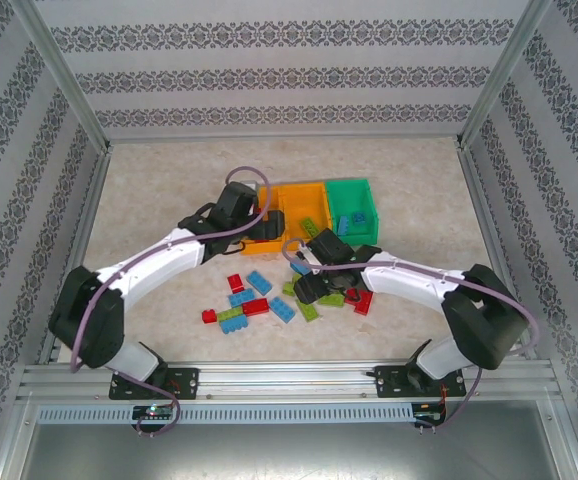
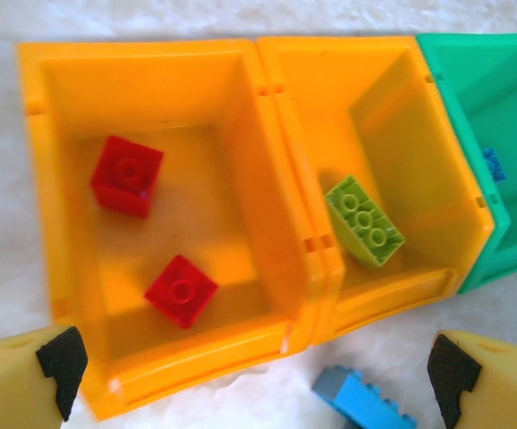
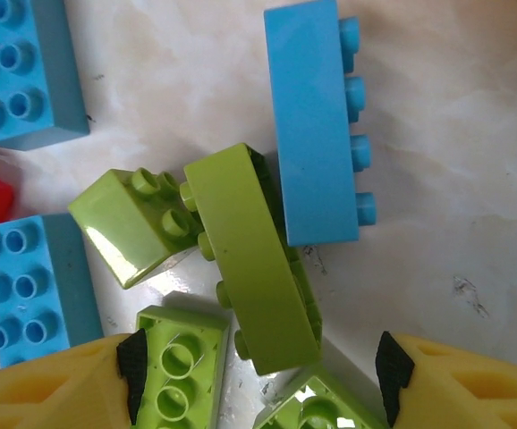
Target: Sort the legos into containers by color
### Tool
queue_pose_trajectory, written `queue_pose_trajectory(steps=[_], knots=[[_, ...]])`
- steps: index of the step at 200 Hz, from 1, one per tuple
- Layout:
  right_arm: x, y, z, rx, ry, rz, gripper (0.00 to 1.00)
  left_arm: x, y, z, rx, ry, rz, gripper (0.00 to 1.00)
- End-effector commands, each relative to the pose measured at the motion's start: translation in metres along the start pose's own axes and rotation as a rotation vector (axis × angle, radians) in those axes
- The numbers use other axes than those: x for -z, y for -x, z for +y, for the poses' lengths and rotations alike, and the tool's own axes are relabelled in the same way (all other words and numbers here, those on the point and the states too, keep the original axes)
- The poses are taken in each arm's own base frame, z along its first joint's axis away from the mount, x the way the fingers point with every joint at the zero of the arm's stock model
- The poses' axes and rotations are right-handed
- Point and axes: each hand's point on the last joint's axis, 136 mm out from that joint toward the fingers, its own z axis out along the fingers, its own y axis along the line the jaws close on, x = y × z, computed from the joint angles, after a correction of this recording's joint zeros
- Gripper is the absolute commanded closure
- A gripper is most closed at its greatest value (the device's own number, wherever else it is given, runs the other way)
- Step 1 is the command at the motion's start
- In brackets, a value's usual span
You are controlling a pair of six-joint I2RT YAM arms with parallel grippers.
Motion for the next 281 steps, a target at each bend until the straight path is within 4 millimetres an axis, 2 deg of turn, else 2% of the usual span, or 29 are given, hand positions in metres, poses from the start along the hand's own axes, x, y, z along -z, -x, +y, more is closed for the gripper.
queue_pose_trajectory(steps=[1, 39, 90, 150, 181, 224, 265, 281], knots=[[-0.003, 0.003, -0.002, 0.038, -0.047, 0.018, 0.3, 0.016, 0.007, 0.013, 0.008, 0.06, -0.083, 0.0], [-0.013, 0.008, -0.001, 0.051, -0.074, 0.035, 0.36, 0.025, -0.004, 0.027, 0.016, 0.099, -0.087, 0.0], [-0.023, 0.003, 0.0, 0.074, -0.09, 0.074, 0.47, 0.028, -0.012, 0.039, 0.016, 0.142, -0.078, 0.0], [-0.008, 0.013, 0.001, 0.057, -0.083, 0.011, 0.67, 0.027, -0.015, 0.044, 0.019, 0.167, -0.07, 0.0], [0.007, 0.029, 0.005, 0.025, -0.032, -0.057, 0.74, 0.03, -0.017, 0.05, 0.017, 0.194, -0.066, 0.0], [0.035, 0.06, 0.002, -0.05, 0.069, -0.188, 0.78, 0.039, -0.023, 0.061, 0.015, 0.236, -0.062, 0.0], [0.061, 0.107, -0.021, -0.173, 0.114, -0.355, 0.8, 0.048, -0.044, 0.078, 0.032, 0.289, -0.018, 0.0], [0.062, 0.122, -0.029, -0.21, 0.108, -0.38, 0.81, 0.051, -0.055, 0.085, 0.055, 0.306, 0.002, 0.0]])
